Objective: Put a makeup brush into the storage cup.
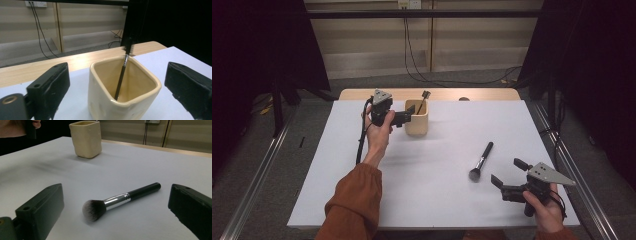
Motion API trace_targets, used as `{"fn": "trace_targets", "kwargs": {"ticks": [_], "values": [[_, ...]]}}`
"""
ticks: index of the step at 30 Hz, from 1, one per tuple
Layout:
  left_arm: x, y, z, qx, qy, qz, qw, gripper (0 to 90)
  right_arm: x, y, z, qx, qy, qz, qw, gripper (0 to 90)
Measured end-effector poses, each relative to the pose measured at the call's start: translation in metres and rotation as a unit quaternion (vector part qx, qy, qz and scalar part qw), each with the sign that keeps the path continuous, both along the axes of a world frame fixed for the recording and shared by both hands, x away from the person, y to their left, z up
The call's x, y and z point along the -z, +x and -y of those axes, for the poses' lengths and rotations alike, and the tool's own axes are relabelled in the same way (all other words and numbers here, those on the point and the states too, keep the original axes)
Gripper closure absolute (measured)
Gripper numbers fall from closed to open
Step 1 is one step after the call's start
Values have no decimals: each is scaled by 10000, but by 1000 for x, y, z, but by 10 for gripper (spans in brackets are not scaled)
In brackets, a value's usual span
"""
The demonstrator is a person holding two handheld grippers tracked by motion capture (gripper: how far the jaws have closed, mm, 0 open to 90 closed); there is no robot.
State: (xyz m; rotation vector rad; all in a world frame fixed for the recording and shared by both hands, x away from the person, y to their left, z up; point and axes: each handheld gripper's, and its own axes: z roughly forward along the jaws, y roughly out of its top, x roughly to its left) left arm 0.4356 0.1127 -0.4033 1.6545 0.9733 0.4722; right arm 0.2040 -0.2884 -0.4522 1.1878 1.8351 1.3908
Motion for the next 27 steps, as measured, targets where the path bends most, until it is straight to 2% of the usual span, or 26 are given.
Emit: {"fn": "trace_targets", "kwargs": {"ticks": [3,4,8,9,12,17,20,26,27], "values": [[0,-4,-4,83,-80,89,9999,59,0,0,0,4,-12,0,10000,0],[1,-5,-5,122,-165,152,9997,59,0,0,0,9,-14,1,10000,0],[0,-11,-13,113,-308,325,9989,70,0,0,0,16,-14,7,10000,0],[-1,-13,-15,105,-259,368,9989,70,0,0,1,18,-12,8,10000,0],[-2,-18,-21,108,-287,404,9987,70,0,0,0,10,-10,15,10000,0],[-4,-29,-31,109,-93,455,9989,64,0,0,0,21,-9,13,10000,0],[-5,-35,-38,161,-55,455,9988,62,0,0,0,25,-15,9,10000,0],[-10,-50,-50,142,68,579,9982,53,0,0,0,34,-27,15,10000,0],[-9,-51,-52,130,139,574,9982,49,0,0,0,38,-24,12,10000,0]]}}
